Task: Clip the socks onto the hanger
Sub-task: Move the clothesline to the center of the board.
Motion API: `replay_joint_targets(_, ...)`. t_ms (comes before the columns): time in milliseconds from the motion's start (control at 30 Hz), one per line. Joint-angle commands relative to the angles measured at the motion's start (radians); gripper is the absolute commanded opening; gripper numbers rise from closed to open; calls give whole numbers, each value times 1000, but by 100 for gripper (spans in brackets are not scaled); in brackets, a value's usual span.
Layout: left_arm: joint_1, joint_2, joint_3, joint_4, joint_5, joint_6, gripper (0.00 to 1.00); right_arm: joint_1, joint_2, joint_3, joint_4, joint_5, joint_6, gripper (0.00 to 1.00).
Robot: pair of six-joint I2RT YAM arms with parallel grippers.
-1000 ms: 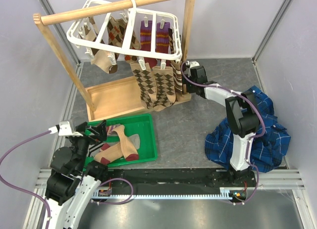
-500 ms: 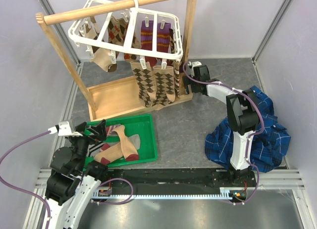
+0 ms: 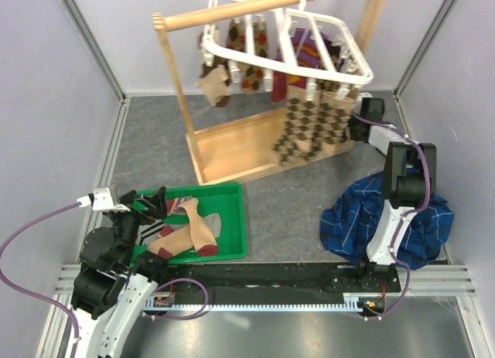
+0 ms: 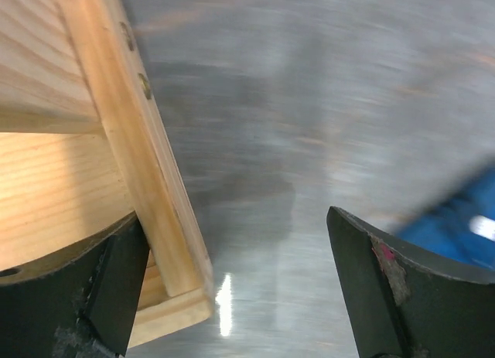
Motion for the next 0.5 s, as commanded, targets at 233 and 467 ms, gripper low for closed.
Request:
replay_joint_targets(233, -1, 44, 5, 19, 11, 24, 99, -287, -57, 127, 11, 195, 3, 98)
replay_joint_targets(467, -3, 133, 6, 19, 19, -65, 100, -287, -184, 128, -23, 54, 127, 98)
